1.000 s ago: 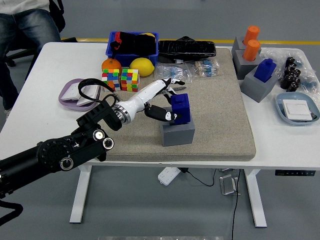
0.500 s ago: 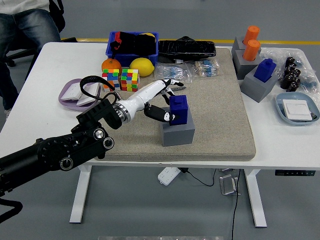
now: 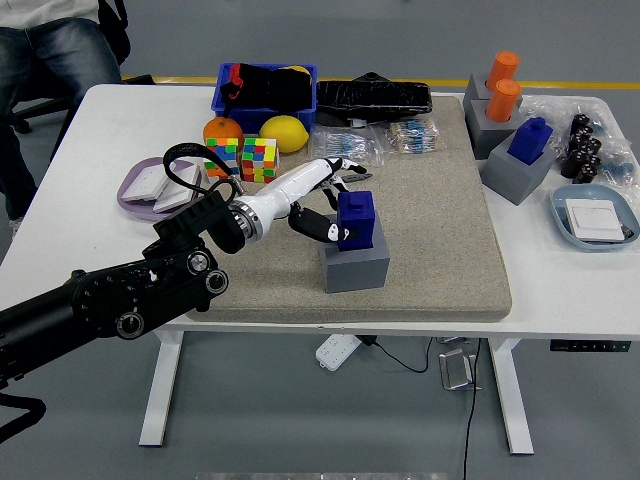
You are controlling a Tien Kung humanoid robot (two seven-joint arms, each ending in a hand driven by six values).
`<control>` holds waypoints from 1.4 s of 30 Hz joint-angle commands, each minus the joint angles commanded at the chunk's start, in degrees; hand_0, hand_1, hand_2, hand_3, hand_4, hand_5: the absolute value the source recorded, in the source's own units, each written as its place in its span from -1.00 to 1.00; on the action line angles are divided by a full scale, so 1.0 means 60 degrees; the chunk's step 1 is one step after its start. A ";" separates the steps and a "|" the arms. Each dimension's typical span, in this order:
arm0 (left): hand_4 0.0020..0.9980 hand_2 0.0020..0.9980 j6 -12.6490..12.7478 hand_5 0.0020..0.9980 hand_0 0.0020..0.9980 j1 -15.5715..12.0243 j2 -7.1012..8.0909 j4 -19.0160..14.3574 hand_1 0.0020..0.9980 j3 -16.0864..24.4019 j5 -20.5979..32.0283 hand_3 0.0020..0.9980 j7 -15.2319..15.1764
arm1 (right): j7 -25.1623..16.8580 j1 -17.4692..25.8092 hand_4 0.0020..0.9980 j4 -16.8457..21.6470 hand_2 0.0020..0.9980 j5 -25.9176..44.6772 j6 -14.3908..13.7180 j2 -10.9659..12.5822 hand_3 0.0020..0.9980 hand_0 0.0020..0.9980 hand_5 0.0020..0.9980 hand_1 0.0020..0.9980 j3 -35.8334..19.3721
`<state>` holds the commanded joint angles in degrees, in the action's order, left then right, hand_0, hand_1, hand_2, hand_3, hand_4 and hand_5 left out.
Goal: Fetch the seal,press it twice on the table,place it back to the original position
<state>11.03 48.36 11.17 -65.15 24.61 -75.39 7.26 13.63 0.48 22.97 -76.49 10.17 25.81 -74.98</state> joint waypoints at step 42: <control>0.38 -0.31 -0.0567 -1.00 0.60 0.0255 0.0219 -0.0240 -0.20 0.0121 -0.0485 0.74 0.0690 | -0.0001 0.0014 0.78 -0.0007 0.51 -0.0006 0.0005 -0.0022 0.55 0.81 0.10 0.51 -0.0090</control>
<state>7.63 49.89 12.48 -66.59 25.34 -78.30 11.40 13.62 0.56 22.93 -76.53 10.20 25.68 -75.52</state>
